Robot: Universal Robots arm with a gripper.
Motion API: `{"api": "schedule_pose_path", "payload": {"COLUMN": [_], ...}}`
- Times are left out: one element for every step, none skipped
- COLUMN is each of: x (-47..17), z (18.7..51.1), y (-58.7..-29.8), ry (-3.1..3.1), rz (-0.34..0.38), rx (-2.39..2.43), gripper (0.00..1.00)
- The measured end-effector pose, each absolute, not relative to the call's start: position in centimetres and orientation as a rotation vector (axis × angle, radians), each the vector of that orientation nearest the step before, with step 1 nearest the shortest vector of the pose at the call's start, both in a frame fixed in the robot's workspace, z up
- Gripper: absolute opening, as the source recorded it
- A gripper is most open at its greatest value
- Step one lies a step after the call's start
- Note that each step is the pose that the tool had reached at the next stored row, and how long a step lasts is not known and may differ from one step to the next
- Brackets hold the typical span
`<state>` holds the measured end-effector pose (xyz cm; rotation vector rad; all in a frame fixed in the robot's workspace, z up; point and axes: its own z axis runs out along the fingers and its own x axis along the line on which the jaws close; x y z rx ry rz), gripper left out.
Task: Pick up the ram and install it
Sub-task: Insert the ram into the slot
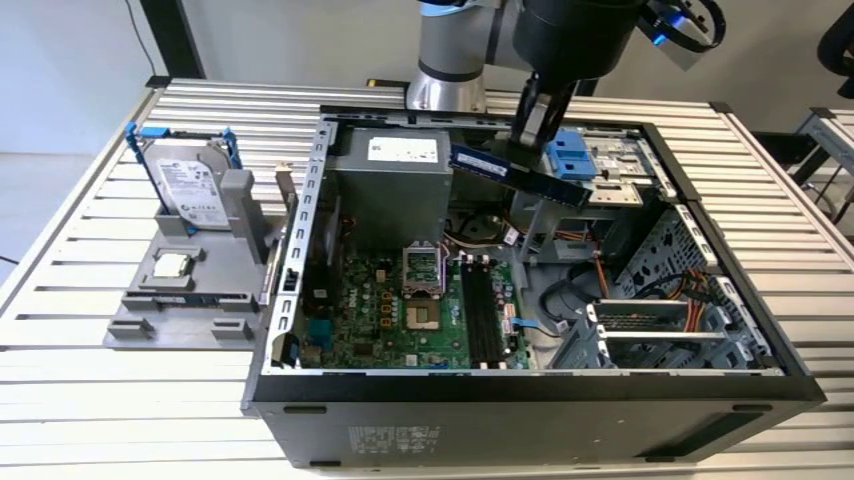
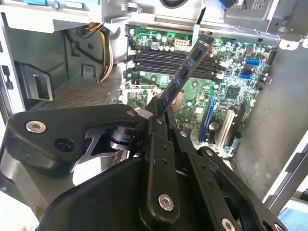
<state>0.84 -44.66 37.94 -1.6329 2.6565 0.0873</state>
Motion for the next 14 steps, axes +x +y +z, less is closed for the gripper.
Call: {"api": "schedule_pose_path", "payload": {"x": [0.84, 0.84, 0.84, 0.84, 0.84, 0.84, 0.84, 0.84, 0.85, 0.85, 0.85, 0.85, 0.84, 0.84], "z": [37.94, 37.94, 37.94, 37.94, 37.94, 37.94, 37.94, 37.94, 37.94, 37.94, 37.94, 37.94, 37.94, 37.94], "y": [-44.70, -44.75, -44.79, -44.83, -44.87, -44.89, -44.91, -44.92, -44.94, -44.95, -44.96, -44.97, -44.98, -44.99], "ry": [2.664, 2.671, 2.677, 2.685, 2.692, 2.699, 2.707, 2.715, 2.724, 2.732, 2.740, 2.749, 2.757, 2.765], "rz": [0.087, 0.087, 0.087, 0.087, 0.086, 0.086, 0.086, 0.086, 0.086, 0.085, 0.085, 0.085, 0.085, 0.084], "rx": [-1.621, -1.609, -1.597, -1.584, -1.571, -1.559, -1.544, -1.529, -1.513, -1.498, -1.483, -1.466, -1.450, -1.434], "gripper": [0.00, 0.00, 0.00, 0.00, 0.00, 0.00, 0.00, 0.00, 0.00, 0.00, 0.00, 0.00, 0.00, 0.00]}}
